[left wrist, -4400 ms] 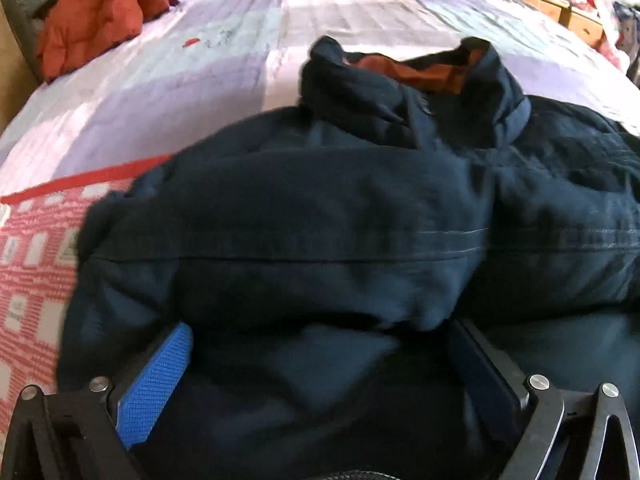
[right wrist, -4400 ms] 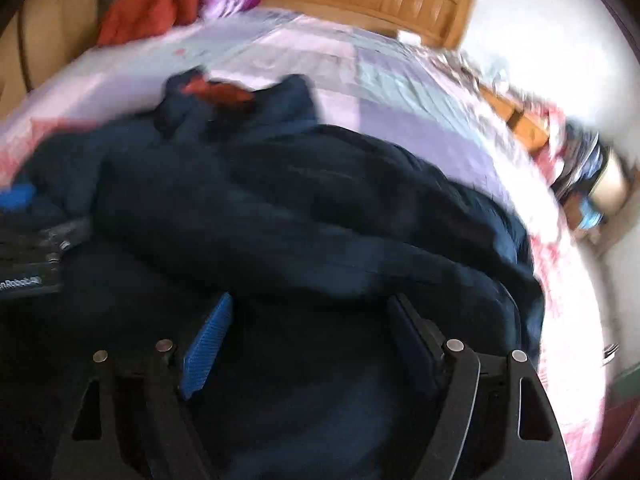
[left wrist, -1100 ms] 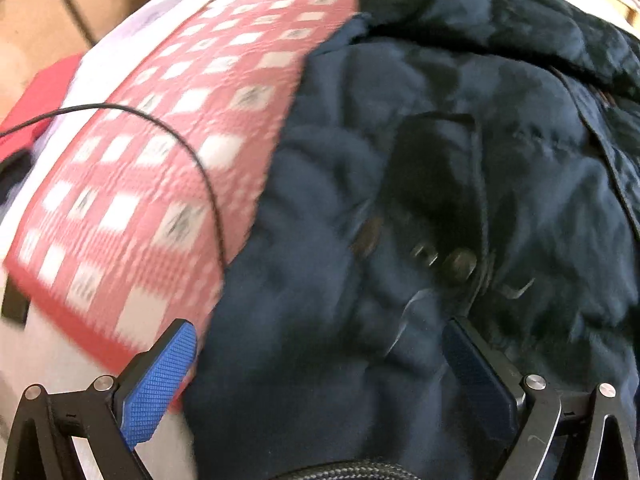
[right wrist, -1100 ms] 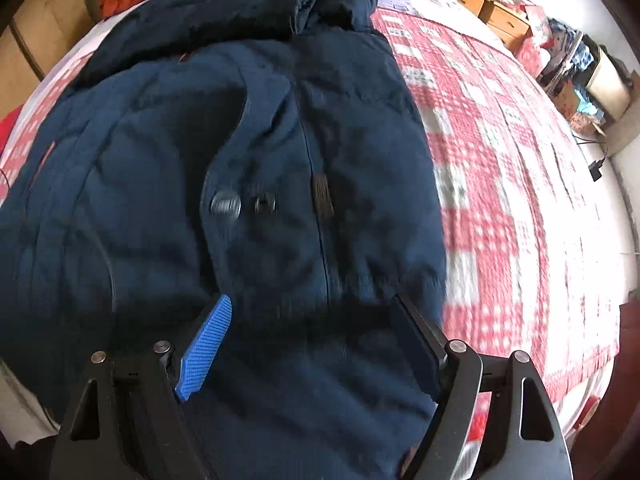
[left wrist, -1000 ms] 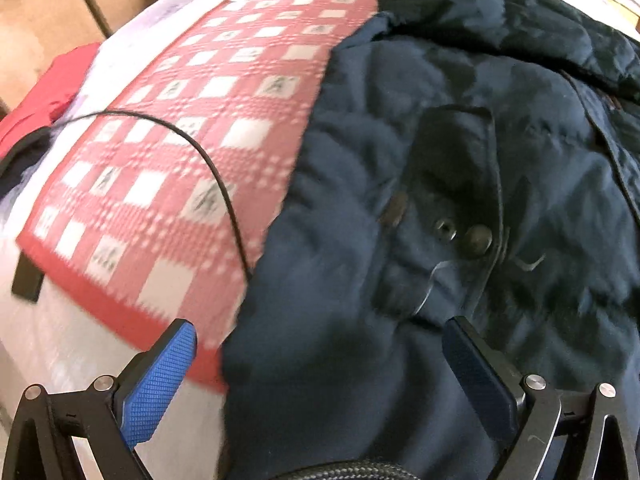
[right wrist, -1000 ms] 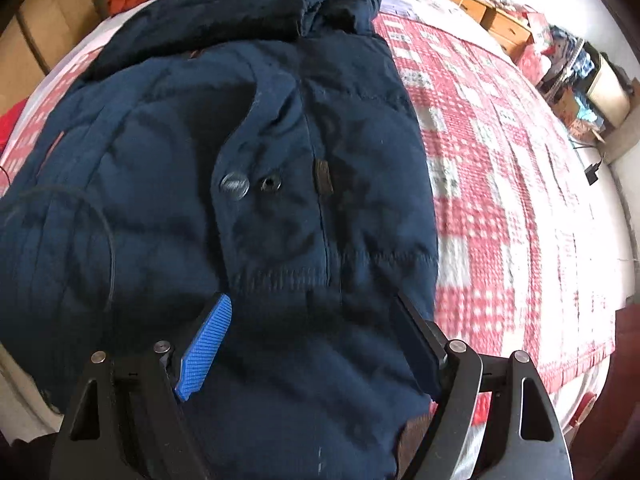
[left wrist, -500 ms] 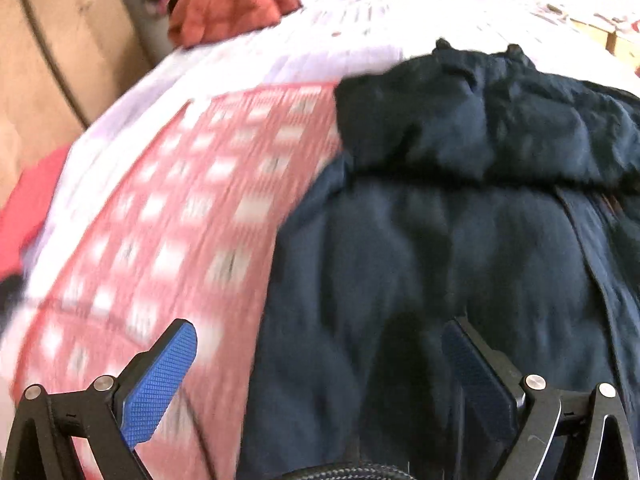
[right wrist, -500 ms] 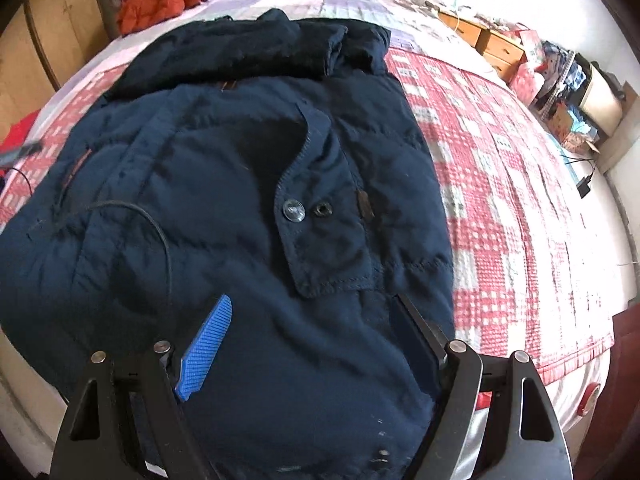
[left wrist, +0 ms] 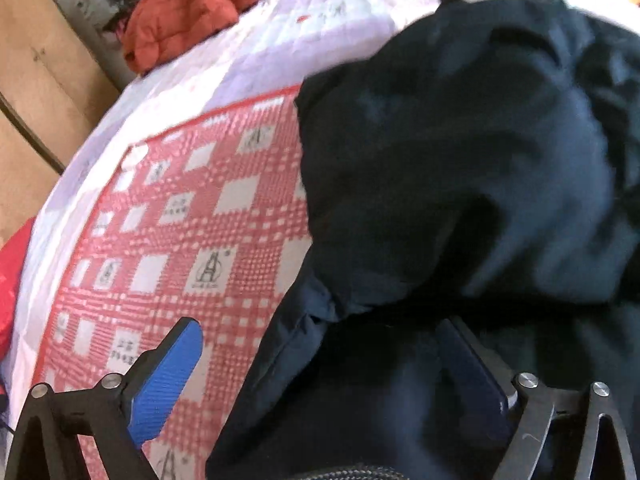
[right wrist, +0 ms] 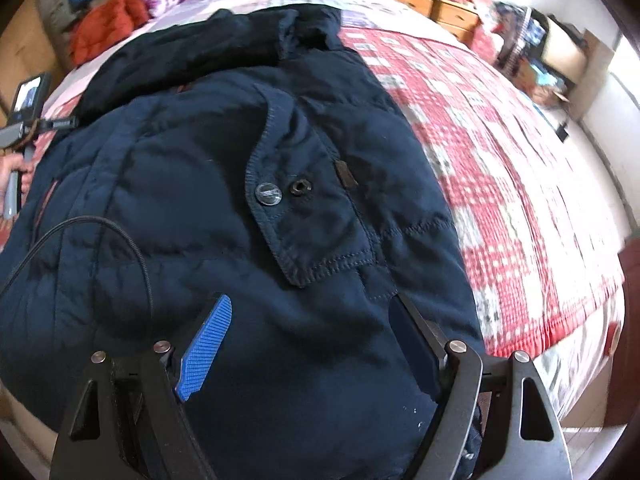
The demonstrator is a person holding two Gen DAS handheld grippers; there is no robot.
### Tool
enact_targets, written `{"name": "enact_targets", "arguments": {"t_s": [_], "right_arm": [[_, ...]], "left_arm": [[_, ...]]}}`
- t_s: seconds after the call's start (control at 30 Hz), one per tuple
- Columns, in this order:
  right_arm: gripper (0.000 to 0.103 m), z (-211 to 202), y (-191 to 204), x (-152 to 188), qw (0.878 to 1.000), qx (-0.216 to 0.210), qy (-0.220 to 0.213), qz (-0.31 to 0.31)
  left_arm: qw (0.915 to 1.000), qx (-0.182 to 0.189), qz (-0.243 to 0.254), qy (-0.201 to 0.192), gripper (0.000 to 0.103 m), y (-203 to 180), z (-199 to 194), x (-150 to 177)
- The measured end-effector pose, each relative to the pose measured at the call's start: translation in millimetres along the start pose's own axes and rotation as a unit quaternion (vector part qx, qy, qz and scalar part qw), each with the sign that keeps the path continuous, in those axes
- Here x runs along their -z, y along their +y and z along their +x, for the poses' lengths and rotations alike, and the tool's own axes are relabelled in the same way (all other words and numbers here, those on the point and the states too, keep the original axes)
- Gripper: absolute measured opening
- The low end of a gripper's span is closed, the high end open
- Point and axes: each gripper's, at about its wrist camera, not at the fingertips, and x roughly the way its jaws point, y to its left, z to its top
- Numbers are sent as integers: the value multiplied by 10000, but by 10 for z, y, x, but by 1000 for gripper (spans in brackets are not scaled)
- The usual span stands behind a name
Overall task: Fold large clothes
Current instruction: 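Open the right tool and hold both tools above the folded jacket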
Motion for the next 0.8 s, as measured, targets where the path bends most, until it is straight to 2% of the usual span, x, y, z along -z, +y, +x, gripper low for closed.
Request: {"name": "enact_targets", "arguments": {"t_s": [0.03,0.1,0.13,0.17,0.23,0.3,0.33,0.43,0.47,0.5,0.57,0.6,0.63,0.7,0.73,0.77,0.8], "right_arm": [[83,7,-7,2,10000,25,-8,81],[83,24,11,2,9998,91,-20,166],[83,34,23,-1,9998,111,-26,178],[83,37,34,-10,9997,129,-33,184],[83,51,75,-37,9997,161,-45,162],[83,60,91,-65,9997,176,-52,139],[83,67,99,-86,9997,191,-47,133],[83,59,121,-144,9997,207,-80,121],[83,46,125,-161,9997,208,-105,103],[83,36,129,-175,9997,200,-129,90],[83,23,137,-195,9996,204,-159,65],[83,25,145,-211,9996,206,-154,64],[83,29,157,-223,9997,197,-152,74],[83,5,184,-242,9996,174,-204,71],[83,0,205,-245,9996,175,-224,52],[83,-4,230,-247,9995,179,-239,30],[83,-1,245,-244,9996,160,-231,29]], "left_arm": [[10000,-11,-59,45,90,30,63,-7],[9992,90,-371,143,71,164,190,-50],[9980,162,-589,169,55,262,258,-97],[9944,357,-962,246,48,419,326,-140],[9887,720,-1269,327,46,535,396,-162],[9875,911,-1255,285,44,580,397,-157],[9842,1062,-1392,248,42,629,380,-139],[9641,1749,-1978,281,41,866,413,-57],[9514,2063,-2244,434,41,965,501,-10],[9440,2205,-2391,554,41,993,563,10],[9404,2272,-2428,714,42,981,652,20],[9404,2251,-2442,728,42,967,655,14],[9475,2097,-2302,731,42,904,617,-13],[9799,1376,-1364,471,42,634,406,-105],[9914,1001,-807,251,42,479,265,-118],[9949,906,-440,67,42,365,133,-100],[9950,950,-292,-30,42,317,51,-82]]}}
